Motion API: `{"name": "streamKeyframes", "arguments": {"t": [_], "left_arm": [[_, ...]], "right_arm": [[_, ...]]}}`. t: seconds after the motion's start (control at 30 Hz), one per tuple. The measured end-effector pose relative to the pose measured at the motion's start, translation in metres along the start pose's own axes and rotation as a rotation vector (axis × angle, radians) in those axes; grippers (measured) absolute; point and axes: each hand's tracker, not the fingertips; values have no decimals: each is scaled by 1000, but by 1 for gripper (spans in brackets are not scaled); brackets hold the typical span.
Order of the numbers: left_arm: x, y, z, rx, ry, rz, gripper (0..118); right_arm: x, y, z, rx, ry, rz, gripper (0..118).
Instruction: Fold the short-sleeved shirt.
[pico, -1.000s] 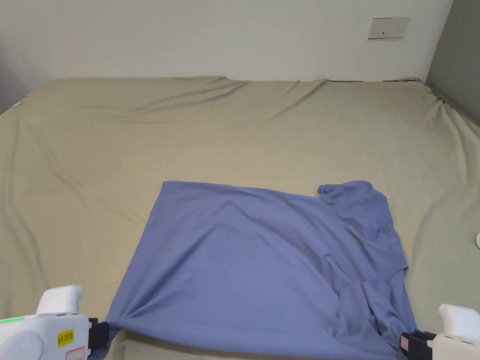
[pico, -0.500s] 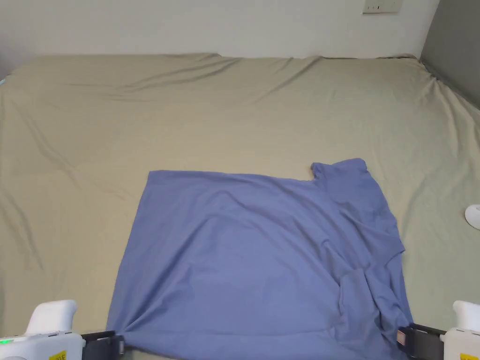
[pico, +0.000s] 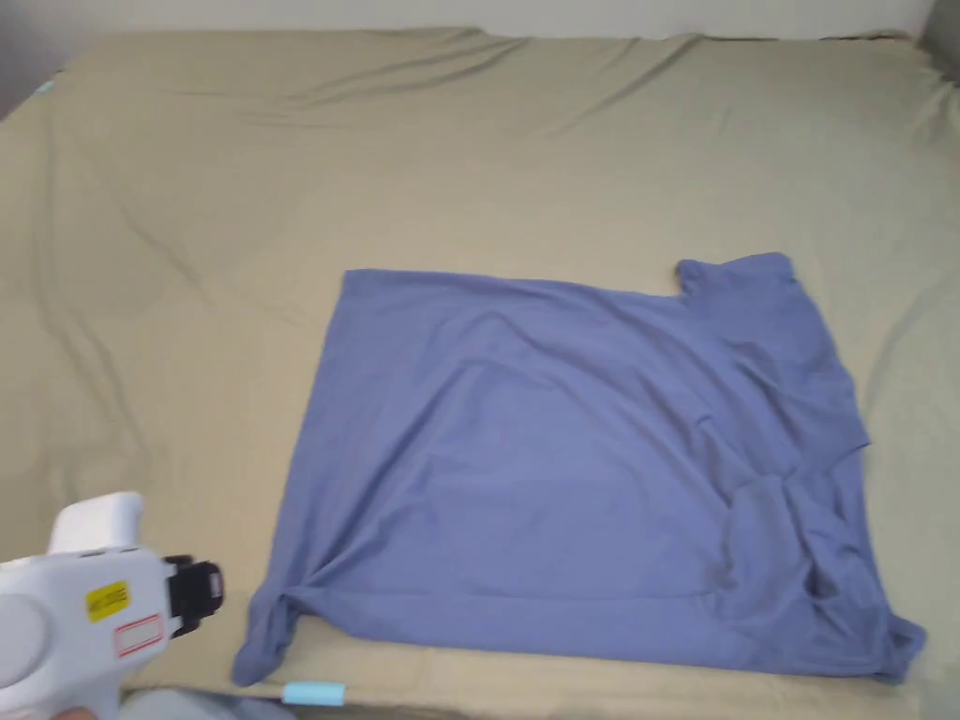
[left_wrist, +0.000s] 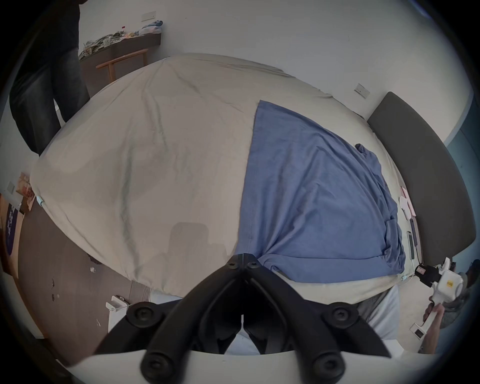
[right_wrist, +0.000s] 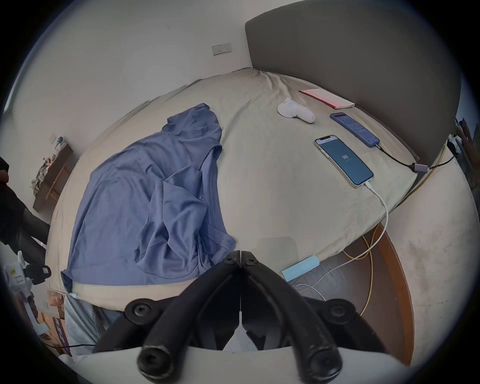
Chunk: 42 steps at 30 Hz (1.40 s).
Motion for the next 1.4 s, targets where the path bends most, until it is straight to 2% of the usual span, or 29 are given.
{"name": "streamKeyframes", "arguments": {"t": [0.07, 0.13, 0.17, 0.2, 0.23, 0.27, 0.3, 0.43, 0.47, 0.5, 0.57, 0.63, 0.73, 0.93, 0.97, 1.0, 1.03, 1.07, 1.13, 1.23, 1.27, 1.3, 1.33, 1.37, 1.4], "left_arm": [[-1, 0, 3, 71, -5, -24, 0], [1, -3, 4, 24, 1, -49, 0], [3, -6, 2, -3, 38, -73, 26], [5, -5, -1, -33, 54, -88, 75], [7, -7, -7, -63, 44, -108, 115], [9, -11, -9, -131, 61, -138, 115], [18, -6, -5, -102, 16, -125, 112], [25, -5, -31, -146, 30, -124, 110], [12, -8, -42, -155, 26, -130, 99], [11, -7, -44, -150, 41, -136, 77], [10, -2, -42, -136, 44, -163, 0], [9, -8, -40, -81, 71, -126, 0], [6, -3, -34, -98, 11, -80, 0], [26, -5, -18, -83, 28, -116, 0], [28, -7, -16, -82, 24, -116, 0], [28, -3, -17, -89, 22, -115, 0], [30, -3, -17, -91, 26, -120, 0], [32, -6, -16, -92, 31, -124, 0], [32, -5, -16, -102, 35, -123, 0], [34, -9, -13, -105, 38, -119, 0], [32, -5, -15, -109, 38, -114, 0], [30, -5, -15, -107, 37, -111, 0], [30, -6, -15, -107, 37, -109, 0], [30, -7, -14, -108, 39, -107, 0], [28, -4, -16, -113, 38, -103, 0]], "right_arm": [[-3, -2, 0, -5, -1, 19, 0], [-8, -4, 0, -7, -6, 23, 0], [-10, -5, 0, -14, 2, 25, 0], [-11, -6, -2, -20, 12, 25, 0], [-13, -8, -3, -22, 15, 25, 0], [-15, -7, -5, -25, 16, 26, 0], [-17, -8, -7, -32, 21, 33, 0], [-25, -8, -13, -48, 41, 47, 0], [-27, -7, -14, -50, 45, 56, 0], [-29, -7, -15, -51, 45, 64, 0], [-34, -6, -12, -48, 43, 75, 0], [-35, -5, -11, -44, 43, 89, 0], [-34, 0, -14, -35, 33, 106, 0], [-34, 5, -18, -55, 27, 136, 1], [-37, 6, -20, -68, 25, 152, 31], [-39, 5, -24, -86, 41, 158, 75], [-42, 3, -29, -112, 74, 174, 106], [-44, 1, -33, -111, 87, 195, 111], [-55, -1, -46, -147, 64, 269, 111], [-69, -4, -59, -143, 54, 330, 110], [-70, -5, -64, -154, 64, 337, 102], [-70, -5, -66, -164, 74, 336, 79], [-69, -6, -68, -160, 72, 334, 37], [-67, -7, -69, -168, 64, 333, 6], [-64, -10, -67, -157, 80, 308, 6]]}}
